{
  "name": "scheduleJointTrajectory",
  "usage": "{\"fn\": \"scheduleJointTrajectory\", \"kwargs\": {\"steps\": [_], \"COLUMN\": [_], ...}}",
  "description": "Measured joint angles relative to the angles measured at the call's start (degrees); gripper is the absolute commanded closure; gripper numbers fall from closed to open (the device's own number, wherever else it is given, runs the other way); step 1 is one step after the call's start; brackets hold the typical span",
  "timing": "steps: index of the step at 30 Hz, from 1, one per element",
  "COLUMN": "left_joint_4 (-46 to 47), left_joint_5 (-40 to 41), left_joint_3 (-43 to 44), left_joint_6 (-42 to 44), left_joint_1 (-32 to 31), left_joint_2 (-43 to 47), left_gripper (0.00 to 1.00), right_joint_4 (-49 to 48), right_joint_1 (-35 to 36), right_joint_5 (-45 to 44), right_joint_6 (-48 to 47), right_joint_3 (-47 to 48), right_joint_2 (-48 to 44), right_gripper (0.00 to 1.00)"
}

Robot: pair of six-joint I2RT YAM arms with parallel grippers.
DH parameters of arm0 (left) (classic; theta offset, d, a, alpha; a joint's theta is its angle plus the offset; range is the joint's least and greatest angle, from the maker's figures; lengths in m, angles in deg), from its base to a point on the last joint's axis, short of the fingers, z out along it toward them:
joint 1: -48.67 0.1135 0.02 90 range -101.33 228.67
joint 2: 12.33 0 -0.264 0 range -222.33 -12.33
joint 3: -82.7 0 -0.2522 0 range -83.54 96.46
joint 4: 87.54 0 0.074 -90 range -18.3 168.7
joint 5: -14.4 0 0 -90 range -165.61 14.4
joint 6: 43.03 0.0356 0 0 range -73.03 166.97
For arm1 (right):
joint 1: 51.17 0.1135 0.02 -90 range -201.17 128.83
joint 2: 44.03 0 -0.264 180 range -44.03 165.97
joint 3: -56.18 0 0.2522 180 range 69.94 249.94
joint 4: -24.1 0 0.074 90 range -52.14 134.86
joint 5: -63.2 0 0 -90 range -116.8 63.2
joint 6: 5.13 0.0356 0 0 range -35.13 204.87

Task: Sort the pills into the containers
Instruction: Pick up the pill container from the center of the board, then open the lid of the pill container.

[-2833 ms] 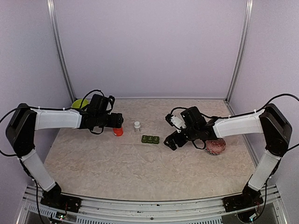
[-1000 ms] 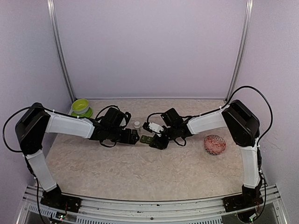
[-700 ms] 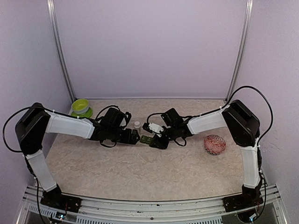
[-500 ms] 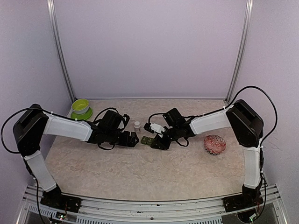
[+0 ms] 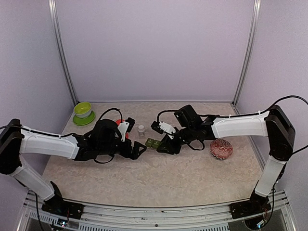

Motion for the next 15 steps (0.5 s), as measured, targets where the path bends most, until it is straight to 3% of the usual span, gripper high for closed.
{"fn": "scheduleJointTrajectory", "kwargs": {"steps": [7, 15], "left_joint_4": [5.31, 10.64], "left_joint_5": [-0.66, -9.42], "left_joint_3": [-4.90, -8.46], "left_joint_6": [6.38, 11.67], "left_joint_1": [-3.37, -3.37], "left_joint_2": [4.52, 5.07], "left_gripper": [0.01, 0.01], "right_joint_4": [3.82, 4.07], "right_joint_1": [0.44, 3.37], "right_joint_5": [1.62, 3.74], "right_joint_6": [1.68, 1.18], "right_joint_3": [-5.81, -10.75], "right_joint_2": [-4.90, -10.78], "right_gripper": [0.72, 0.72]}}
